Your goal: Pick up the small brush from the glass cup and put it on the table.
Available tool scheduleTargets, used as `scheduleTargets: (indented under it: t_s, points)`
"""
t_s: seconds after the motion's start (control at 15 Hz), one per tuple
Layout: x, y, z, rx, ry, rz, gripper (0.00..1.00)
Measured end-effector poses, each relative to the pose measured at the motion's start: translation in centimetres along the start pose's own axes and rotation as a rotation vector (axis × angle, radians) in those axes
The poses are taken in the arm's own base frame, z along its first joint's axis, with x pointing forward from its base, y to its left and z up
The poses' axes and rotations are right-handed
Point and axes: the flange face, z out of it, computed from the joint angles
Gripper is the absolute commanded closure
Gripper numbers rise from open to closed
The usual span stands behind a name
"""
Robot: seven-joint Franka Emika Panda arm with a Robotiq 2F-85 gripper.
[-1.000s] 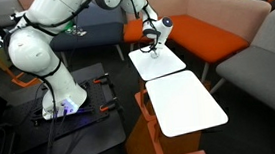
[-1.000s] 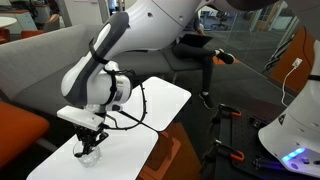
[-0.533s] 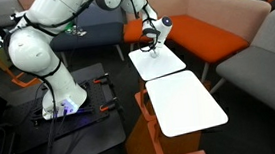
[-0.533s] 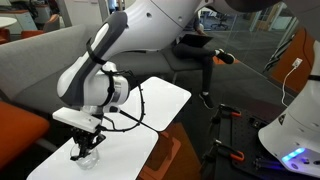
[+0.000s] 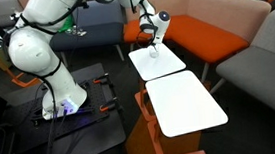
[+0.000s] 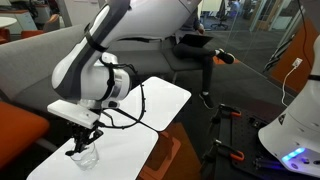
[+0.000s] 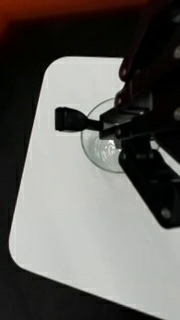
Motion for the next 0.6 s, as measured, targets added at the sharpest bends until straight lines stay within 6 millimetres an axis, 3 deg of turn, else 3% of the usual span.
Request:
scheduleTargets:
  t_s: [0.33,0.6]
  points:
    - [-3.0,0.8,-3.5,0.101,-0.012,-0.142,0.97]
    - [-4.1,3.4,-6.3,0.116,-0.014,-0.181,0.97]
